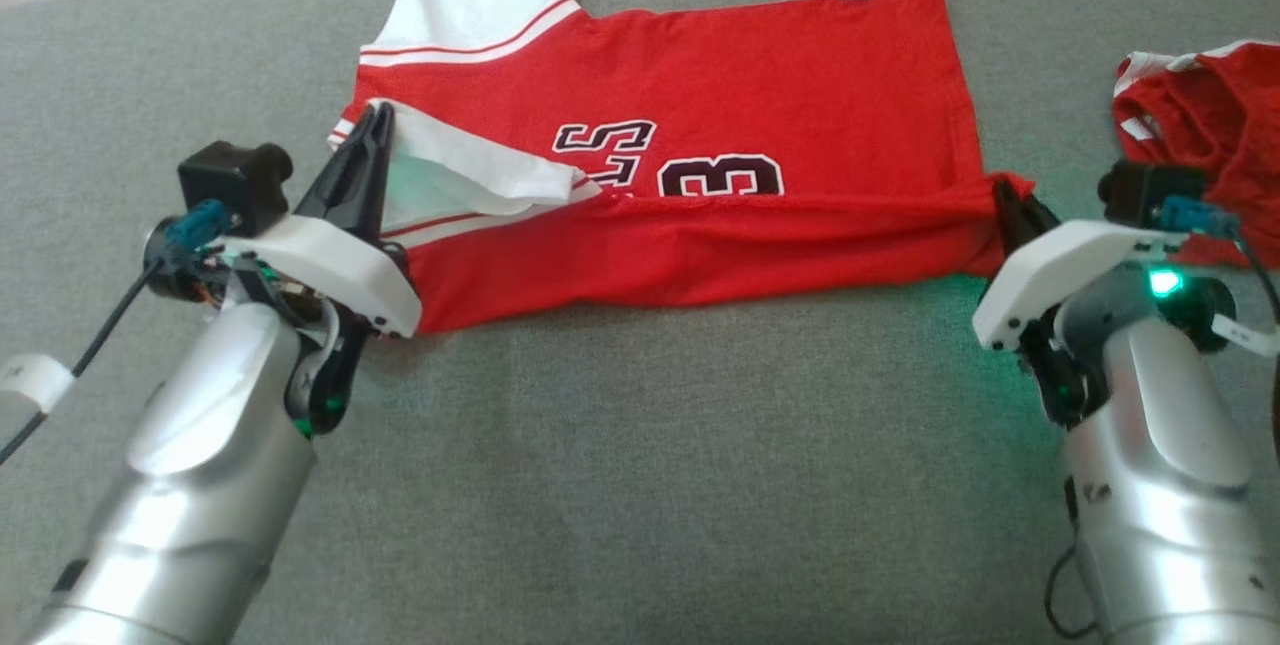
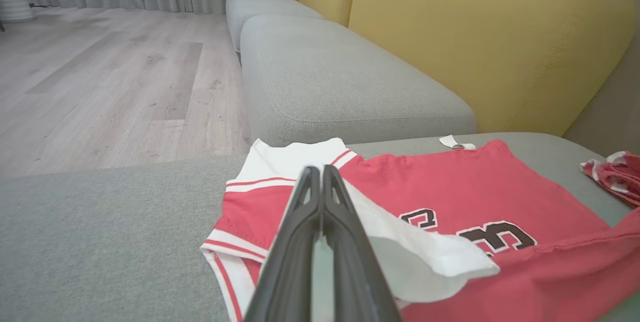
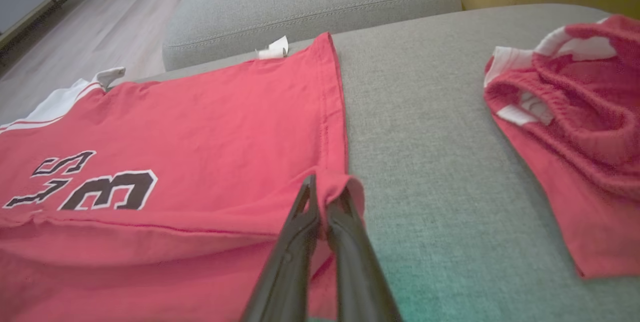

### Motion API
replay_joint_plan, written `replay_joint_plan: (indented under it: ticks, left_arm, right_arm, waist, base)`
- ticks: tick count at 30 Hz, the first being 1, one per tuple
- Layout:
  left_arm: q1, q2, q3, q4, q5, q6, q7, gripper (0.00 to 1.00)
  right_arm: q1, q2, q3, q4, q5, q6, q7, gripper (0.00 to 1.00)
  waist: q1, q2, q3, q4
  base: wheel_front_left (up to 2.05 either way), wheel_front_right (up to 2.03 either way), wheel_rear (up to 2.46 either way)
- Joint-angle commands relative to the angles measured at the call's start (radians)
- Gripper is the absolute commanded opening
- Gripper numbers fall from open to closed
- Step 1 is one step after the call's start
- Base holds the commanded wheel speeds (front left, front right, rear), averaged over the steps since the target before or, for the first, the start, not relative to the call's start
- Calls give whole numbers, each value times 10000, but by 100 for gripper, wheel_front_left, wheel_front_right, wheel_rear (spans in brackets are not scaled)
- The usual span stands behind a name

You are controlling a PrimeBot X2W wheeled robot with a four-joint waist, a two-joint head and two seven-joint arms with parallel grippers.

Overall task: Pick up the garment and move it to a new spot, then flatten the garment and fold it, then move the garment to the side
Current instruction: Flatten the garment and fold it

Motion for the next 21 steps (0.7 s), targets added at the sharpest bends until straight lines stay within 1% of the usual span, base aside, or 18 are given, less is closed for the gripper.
replay_joint_plan:
  ticks: [1,3,4,5,6,7,12,15,18,21]
  left_arm:
    - [-768,243,387,-27,46,-18,-229,0]
    - [-837,228,375,81,65,-34,-284,0]
    - [-901,206,368,190,77,-46,-345,0]
    - [-955,175,364,299,77,-56,-395,0]
    - [-998,136,352,398,76,-69,-445,0]
    - [-1041,46,340,533,52,-113,-608,100]
    - [-940,-77,354,403,-109,-372,-1363,100]
    - [-718,-61,467,72,-322,-469,-1628,100]
    - [-286,81,668,-447,-531,-499,-1784,100]
    - [499,254,766,-1078,-720,-360,-1770,100]
  right_arm:
    - [-709,-37,248,-73,18,-7,-238,0]
    - [-829,-37,245,45,-6,-7,-333,0]
    - [-937,-37,239,173,-44,-7,-427,12]
    - [-1042,-37,242,264,-79,-7,-589,69]
    - [-1140,-37,202,343,-57,-7,-792,100]
    - [-1278,-37,246,527,95,-7,-1152,100]
    - [-1242,-37,204,942,227,-7,-1705,100]
    - [-1054,-37,146,898,282,-7,-2057,100]
    - [-683,-37,94,612,261,-7,-2405,100]
    - [-153,-37,43,218,203,-7,-2590,100]
  waist:
    - [-1,0,79,-17]
    - [-1,0,103,-16]
    - [-1,0,122,-13]
    - [-1,0,139,-9]
    - [-1,0,151,-3]
    - [-1,0,143,17]
    - [-1,0,20,72]
    - [-1,0,-67,98]
    - [-1,0,-164,113]
    - [-1,0,-268,135]
  base:
    - [0,0,0]
    - [0,0,0]
    - [0,0,0]
    - [0,0,0]
    - [0,0,0]
    - [0,0,0]
    - [0,0,0]
    - [0,0,0]
    - [0,0,0]
    - [0,0,0]
